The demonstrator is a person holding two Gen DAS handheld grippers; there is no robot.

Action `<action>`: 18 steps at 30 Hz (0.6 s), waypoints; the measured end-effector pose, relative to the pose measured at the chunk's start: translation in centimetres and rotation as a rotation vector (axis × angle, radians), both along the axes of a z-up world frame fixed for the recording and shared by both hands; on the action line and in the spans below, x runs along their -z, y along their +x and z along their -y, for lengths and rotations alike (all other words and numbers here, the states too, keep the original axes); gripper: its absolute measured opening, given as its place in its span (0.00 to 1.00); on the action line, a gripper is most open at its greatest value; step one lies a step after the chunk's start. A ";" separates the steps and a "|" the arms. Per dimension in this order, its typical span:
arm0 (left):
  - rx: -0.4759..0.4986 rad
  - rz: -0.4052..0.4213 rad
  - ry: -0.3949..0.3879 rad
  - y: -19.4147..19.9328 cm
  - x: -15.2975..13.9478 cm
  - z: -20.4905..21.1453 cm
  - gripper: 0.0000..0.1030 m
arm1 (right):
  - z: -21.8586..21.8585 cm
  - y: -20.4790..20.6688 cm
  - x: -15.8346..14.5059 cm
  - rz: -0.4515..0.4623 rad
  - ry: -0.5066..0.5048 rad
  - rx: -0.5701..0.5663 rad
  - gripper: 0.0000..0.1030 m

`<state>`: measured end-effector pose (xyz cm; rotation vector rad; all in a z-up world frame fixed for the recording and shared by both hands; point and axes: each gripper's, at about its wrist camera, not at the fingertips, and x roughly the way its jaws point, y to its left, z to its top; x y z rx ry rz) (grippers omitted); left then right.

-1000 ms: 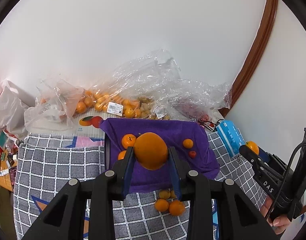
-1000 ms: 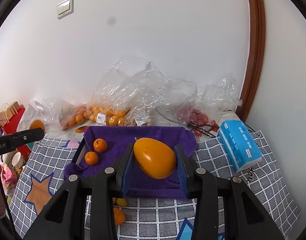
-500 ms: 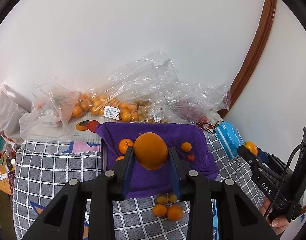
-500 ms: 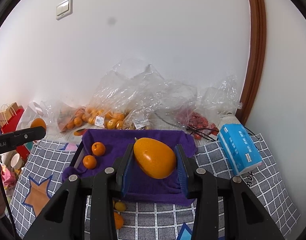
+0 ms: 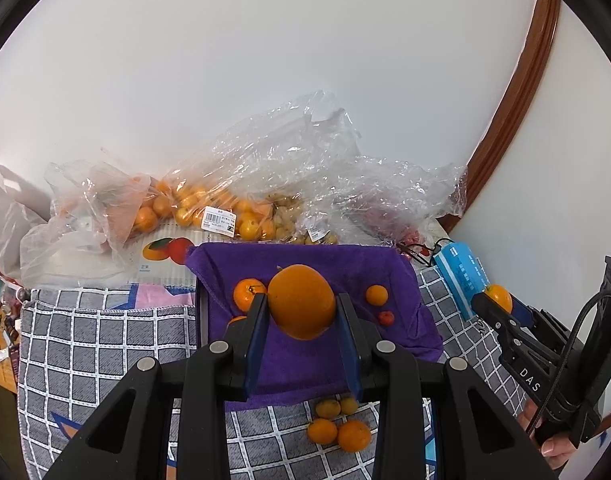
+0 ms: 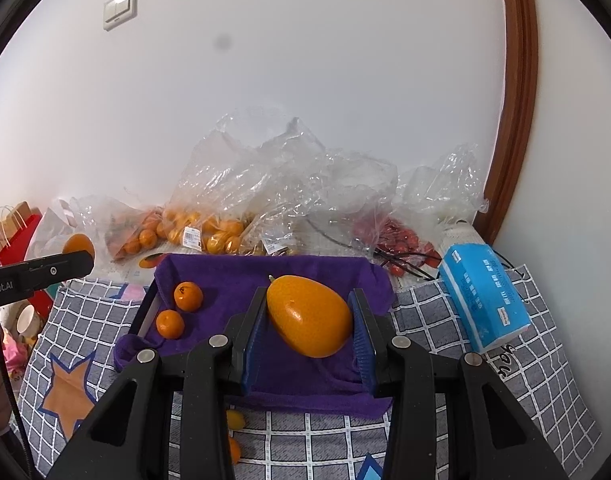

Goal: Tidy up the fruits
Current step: 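Carry the orange with the left tool while the right tool carries the oval fruit over the towel, then lower and release the orange below the mandarins while the right tool releases the oval fruit by the tomato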

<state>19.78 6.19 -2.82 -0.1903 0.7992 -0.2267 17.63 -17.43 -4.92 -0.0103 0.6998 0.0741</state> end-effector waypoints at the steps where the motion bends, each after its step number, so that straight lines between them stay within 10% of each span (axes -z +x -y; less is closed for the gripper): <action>1: 0.000 -0.003 0.000 0.2 0.2 0.0 0.31 | -0.1 0.1 0.2 -0.003 -0.001 0.000 0.38; 18: -0.027 -0.057 0.001 3.0 2.4 -0.4 0.31 | 0.2 3.0 2.9 -0.056 0.015 -0.008 0.38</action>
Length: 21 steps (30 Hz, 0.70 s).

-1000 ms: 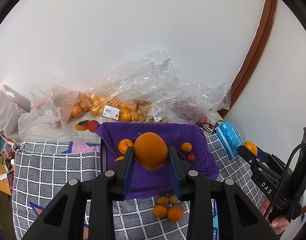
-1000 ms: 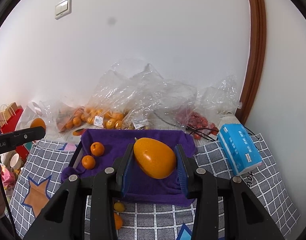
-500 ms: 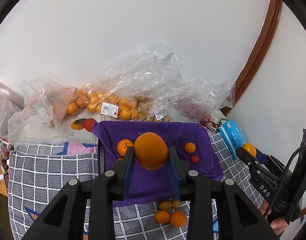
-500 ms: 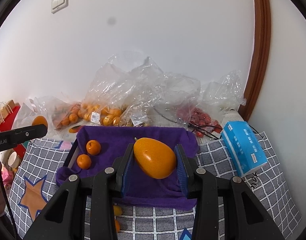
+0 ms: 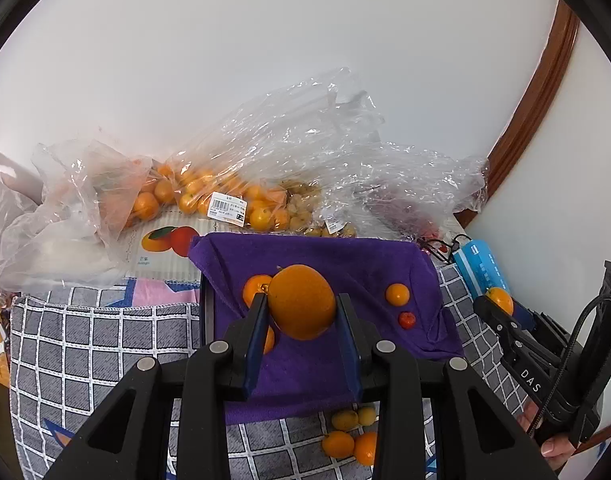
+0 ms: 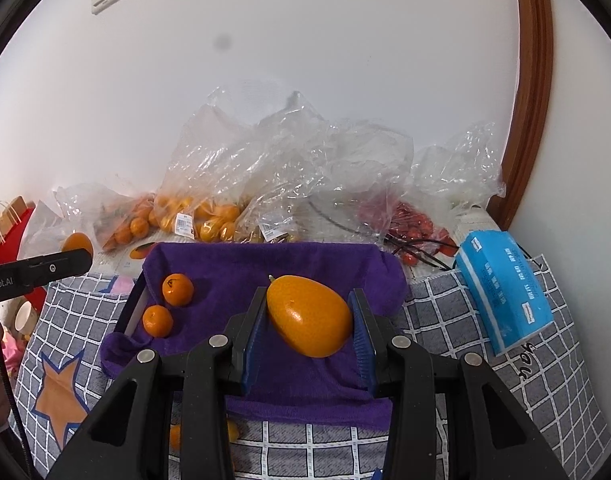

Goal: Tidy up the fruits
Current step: 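Lower and release the orange below the mandarins while the right tool releases the oval fruit by the tomato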

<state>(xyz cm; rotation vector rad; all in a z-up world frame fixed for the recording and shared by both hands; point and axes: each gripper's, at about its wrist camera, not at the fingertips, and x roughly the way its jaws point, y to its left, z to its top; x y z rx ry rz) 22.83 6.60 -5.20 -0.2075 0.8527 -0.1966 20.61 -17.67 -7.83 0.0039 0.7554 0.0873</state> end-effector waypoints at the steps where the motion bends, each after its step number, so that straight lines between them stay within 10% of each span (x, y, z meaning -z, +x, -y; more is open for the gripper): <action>1: -0.002 -0.002 -0.001 0.2 0.1 0.0 0.31 | 0.1 0.2 0.2 -0.005 -0.001 0.000 0.38; 21: -0.032 -0.163 0.012 2.3 6.9 -1.4 0.31 | -0.2 2.8 8.0 -0.179 0.009 -0.012 0.38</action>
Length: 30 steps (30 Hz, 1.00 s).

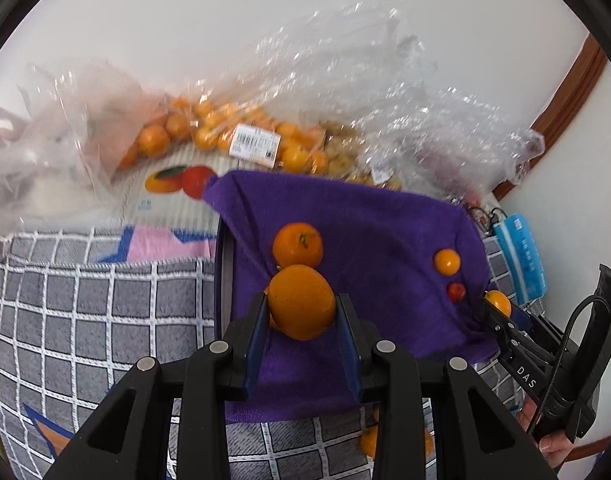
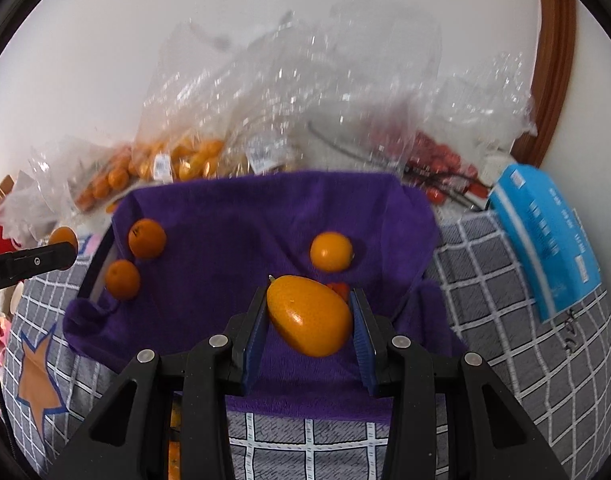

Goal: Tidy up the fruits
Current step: 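Lower and release the orange below the mandarins while the right tool releases the oval fruit by the tomato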

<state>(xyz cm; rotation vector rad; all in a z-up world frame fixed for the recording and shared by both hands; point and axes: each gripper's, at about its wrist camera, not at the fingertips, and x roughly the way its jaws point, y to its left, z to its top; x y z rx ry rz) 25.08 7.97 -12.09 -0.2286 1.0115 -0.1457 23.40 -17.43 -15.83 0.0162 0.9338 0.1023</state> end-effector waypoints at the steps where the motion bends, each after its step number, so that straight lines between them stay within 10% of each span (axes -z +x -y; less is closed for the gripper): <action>1: 0.003 -0.007 0.000 0.0 0.3 0.0 0.31 | -0.1 0.1 0.3 -0.009 -0.002 -0.001 0.38; 30: 0.048 -0.110 -0.010 0.4 4.4 0.7 0.31 | -1.0 1.2 4.8 -0.118 -0.072 -0.009 0.38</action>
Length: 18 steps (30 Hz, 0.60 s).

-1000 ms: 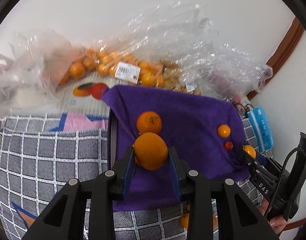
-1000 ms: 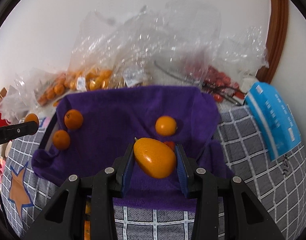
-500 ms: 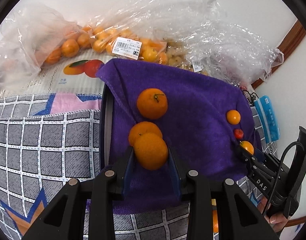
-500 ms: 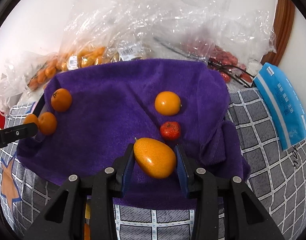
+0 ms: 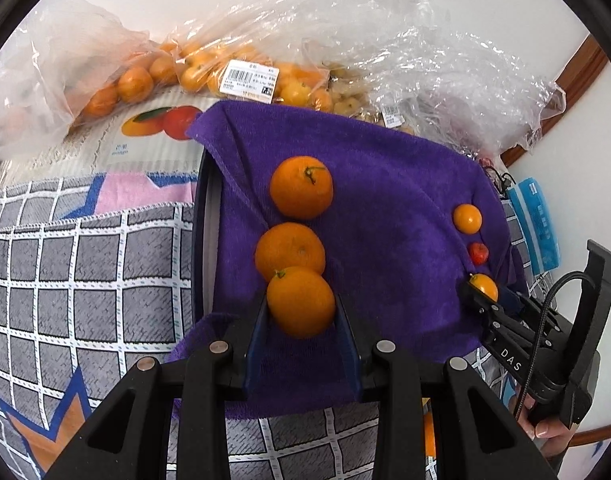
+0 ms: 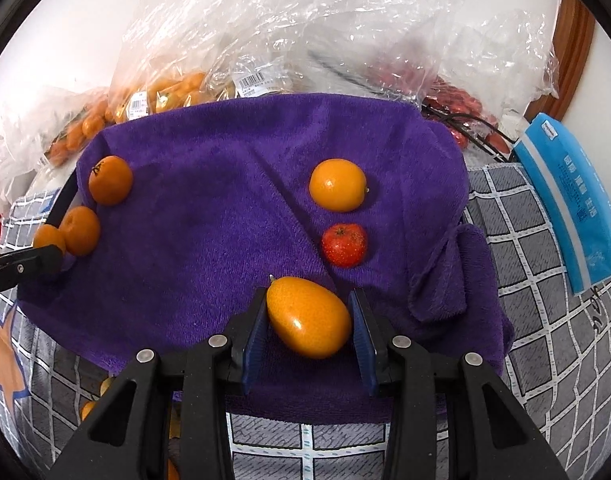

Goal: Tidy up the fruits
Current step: 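Lower and release the orange below the mandarins while the right tool releases the oval fruit by the tomato, then move both open tools back toward the loose fruit beside the towel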

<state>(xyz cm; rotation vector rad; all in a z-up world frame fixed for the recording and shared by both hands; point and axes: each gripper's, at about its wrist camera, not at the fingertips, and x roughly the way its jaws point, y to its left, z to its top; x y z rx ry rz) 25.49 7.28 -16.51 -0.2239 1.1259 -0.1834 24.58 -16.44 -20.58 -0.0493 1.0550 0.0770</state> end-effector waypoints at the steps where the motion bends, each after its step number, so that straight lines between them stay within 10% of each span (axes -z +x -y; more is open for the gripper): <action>1: 0.000 -0.006 -0.001 0.0 0.2 0.0 0.31 | -0.1 -0.1 0.0 0.001 -0.006 -0.002 0.39; 18: 0.008 -0.027 -0.002 -0.7 0.4 1.3 0.35 | 1.6 -3.3 -3.8 0.113 -0.027 0.048 0.63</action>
